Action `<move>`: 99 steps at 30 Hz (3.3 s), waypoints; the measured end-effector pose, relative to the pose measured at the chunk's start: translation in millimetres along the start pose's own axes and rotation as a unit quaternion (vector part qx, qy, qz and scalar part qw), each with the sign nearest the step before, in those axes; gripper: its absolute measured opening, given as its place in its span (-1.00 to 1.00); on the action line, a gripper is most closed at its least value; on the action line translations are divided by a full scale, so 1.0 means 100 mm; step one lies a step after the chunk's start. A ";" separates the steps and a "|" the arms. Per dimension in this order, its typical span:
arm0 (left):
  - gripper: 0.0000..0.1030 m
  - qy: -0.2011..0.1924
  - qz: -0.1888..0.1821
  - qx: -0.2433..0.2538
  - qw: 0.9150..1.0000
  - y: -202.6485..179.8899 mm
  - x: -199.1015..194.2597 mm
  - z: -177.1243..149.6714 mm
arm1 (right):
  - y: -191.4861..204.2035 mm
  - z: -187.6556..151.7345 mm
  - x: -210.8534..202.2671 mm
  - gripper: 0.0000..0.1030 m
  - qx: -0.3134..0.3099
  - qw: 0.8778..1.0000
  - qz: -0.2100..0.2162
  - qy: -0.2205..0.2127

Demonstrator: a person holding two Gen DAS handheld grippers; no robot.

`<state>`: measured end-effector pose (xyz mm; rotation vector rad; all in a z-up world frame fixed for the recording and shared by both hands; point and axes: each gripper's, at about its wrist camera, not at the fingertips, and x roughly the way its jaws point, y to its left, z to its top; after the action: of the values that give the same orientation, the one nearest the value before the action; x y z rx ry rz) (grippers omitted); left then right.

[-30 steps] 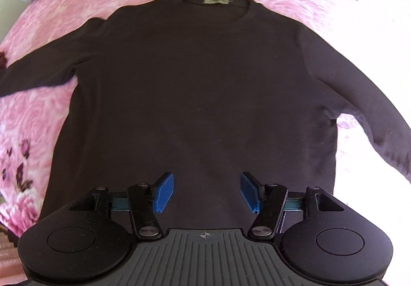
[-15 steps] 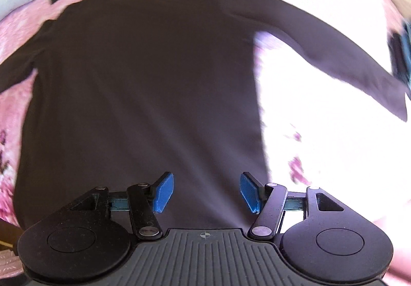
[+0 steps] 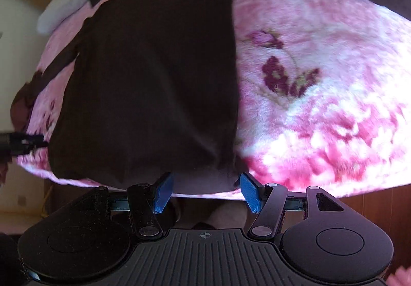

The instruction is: Fold clothes

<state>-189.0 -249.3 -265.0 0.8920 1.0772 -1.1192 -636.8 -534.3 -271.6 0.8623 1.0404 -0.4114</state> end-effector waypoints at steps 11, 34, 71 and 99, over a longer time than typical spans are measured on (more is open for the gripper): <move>-0.20 0.025 0.035 -0.030 0.999 -0.10 0.06 -0.20 | -0.20 -0.08 0.36 0.18 -0.096 0.980 0.170 0.036; -0.94 0.083 -0.092 -0.159 0.979 0.28 0.07 -0.49 | -0.05 0.45 0.09 -0.96 -0.035 0.979 0.088 0.180; 0.45 -0.094 0.063 -0.104 0.988 0.57 -1.19 0.53 | 1.48 0.74 -1.00 0.82 0.084 0.978 -0.131 -0.137; 0.49 -0.170 -0.011 0.067 0.983 1.81 -1.76 -0.11 | 4.37 -0.03 -0.40 0.82 0.126 0.933 -0.290 -0.174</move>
<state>-29.3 -156.0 -92.6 0.7588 0.7395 -1.3194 -366.5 -266.9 -53.2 0.6579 0.9060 -1.1767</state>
